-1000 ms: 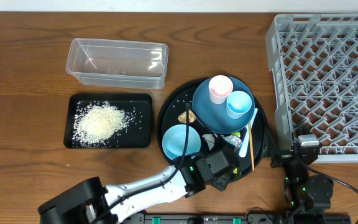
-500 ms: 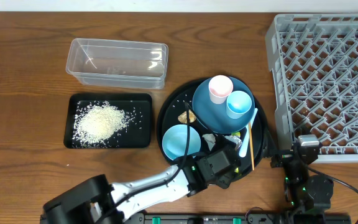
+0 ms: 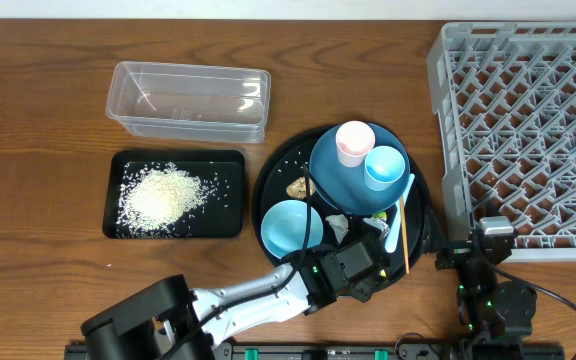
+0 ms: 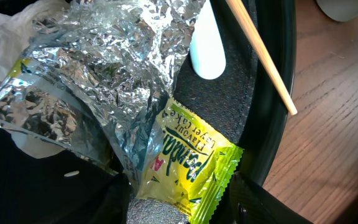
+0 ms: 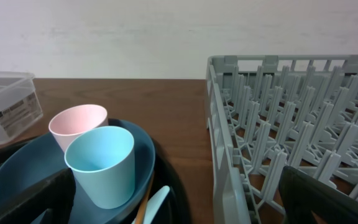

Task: Sort waste into correct bins and load items into the dishwasher rack
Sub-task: 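Move the left gripper over the foil and yellow snack wrapper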

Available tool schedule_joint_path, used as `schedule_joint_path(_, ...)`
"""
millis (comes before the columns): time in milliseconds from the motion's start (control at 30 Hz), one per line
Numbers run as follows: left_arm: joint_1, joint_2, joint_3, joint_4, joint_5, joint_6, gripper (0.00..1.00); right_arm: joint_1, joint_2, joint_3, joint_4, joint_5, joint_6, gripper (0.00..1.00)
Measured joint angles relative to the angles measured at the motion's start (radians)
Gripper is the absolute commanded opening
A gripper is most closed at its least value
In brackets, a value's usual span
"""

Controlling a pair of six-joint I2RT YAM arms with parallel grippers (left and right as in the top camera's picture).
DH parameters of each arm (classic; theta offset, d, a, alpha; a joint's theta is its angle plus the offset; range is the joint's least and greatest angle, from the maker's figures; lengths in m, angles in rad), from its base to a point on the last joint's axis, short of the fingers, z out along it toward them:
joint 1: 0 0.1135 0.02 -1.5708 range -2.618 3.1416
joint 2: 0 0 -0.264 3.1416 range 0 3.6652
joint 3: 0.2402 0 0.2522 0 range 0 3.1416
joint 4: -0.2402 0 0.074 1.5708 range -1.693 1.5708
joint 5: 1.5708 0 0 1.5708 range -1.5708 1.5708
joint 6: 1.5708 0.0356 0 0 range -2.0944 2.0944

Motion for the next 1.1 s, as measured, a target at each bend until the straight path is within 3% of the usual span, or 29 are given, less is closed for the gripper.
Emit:
schedule_joint_path(867,0.000,0.054,0.000,0.014,-0.018,0.000,0.53,0.000,0.000,0.000,0.000,0.000,0.000,0.99)
schedule_joint_path(1100,0.000,0.059,0.000,0.030,-0.018,-0.013,0.37,0.000,0.000,0.000,0.000,0.000,0.000,0.99)
